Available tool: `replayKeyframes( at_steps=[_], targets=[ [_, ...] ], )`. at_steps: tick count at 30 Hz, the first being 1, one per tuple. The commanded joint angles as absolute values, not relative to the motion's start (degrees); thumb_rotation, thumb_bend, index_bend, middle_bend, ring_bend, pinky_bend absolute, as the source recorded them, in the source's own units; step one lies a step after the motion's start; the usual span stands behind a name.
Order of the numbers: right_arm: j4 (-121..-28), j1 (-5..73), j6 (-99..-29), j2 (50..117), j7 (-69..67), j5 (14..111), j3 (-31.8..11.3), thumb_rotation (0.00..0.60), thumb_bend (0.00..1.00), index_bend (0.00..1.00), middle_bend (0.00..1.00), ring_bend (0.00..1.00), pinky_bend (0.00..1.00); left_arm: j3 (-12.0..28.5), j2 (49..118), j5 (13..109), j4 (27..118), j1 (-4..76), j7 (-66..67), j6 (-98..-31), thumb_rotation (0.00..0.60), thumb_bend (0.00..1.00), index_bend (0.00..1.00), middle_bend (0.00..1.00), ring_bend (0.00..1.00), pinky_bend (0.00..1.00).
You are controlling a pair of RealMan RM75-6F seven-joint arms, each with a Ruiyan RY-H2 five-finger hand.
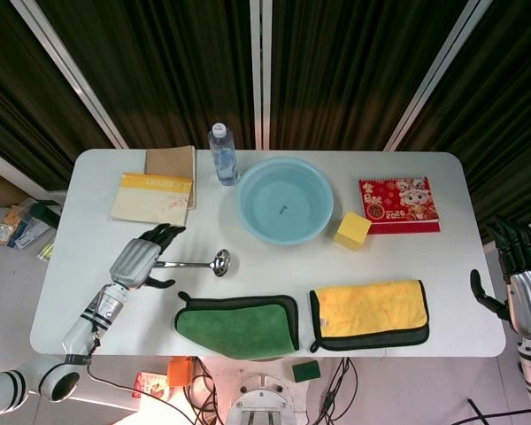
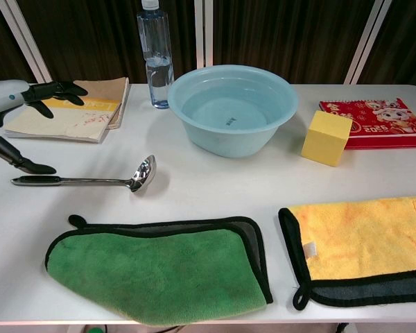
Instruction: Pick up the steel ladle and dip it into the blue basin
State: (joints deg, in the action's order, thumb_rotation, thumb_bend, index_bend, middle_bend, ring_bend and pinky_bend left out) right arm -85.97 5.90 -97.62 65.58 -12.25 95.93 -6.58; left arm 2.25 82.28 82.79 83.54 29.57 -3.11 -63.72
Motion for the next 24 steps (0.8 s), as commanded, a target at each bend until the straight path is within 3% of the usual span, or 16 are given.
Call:
replayKeyframes(
  at_steps=[1, 10, 13, 19, 24],
  targets=[
    [-86.1, 5.8, -97.9, 65.6, -12.1, 96.1, -6.5, 0.6, 0.49, 0.0, 0.0, 0.0, 0.0, 2.4, 83.1, 83.7, 83.0, 29.5, -3.2, -64.8, 0.6, 0.06, 0.1, 0.14, 0.07, 0.23],
    [-86.7, 5.0, -99.3, 65.4, -11.5, 96.6, -6.2, 0.6, 0.49, 0.0, 0.0, 0.0, 0.0, 2.5, 82.9, 85.3, 83.2, 29.2, -4.7, -66.3, 0.6, 0.07, 0.1, 0.14, 0.07, 0.22],
    [-86.6, 4.8, -100.0, 65.7, -11.6, 96.9, -6.1, 0.6, 0.49, 0.0, 0.0, 0.0, 0.0, 2.6, 83.8, 83.2, 81.1, 29.3, -3.9, -64.5, 0.6, 0.13, 0.11, 0.14, 0.07, 0.23],
    [-86.6, 4.5, -100.9, 65.6, -11.3, 97.5, -6.0, 0.6, 0.49, 0.0, 0.0, 0.0, 0.0, 2.2, 86.4, 76.8, 75.3, 29.2, -3.5, -57.7, 0.6, 0.19, 0.27, 0.14, 0.07, 0.23],
    [-86.7, 4.6, -100.7, 65.4, -11.4, 97.6, -5.9, 0.6, 0.49, 0.0, 0.0, 0.0, 0.0, 1.9, 88.9, 76.9, 72.3, 29.1, -3.0, -57.4, 0.6, 0.23, 0.31, 0.15, 0.07, 0.23]
  ],
)
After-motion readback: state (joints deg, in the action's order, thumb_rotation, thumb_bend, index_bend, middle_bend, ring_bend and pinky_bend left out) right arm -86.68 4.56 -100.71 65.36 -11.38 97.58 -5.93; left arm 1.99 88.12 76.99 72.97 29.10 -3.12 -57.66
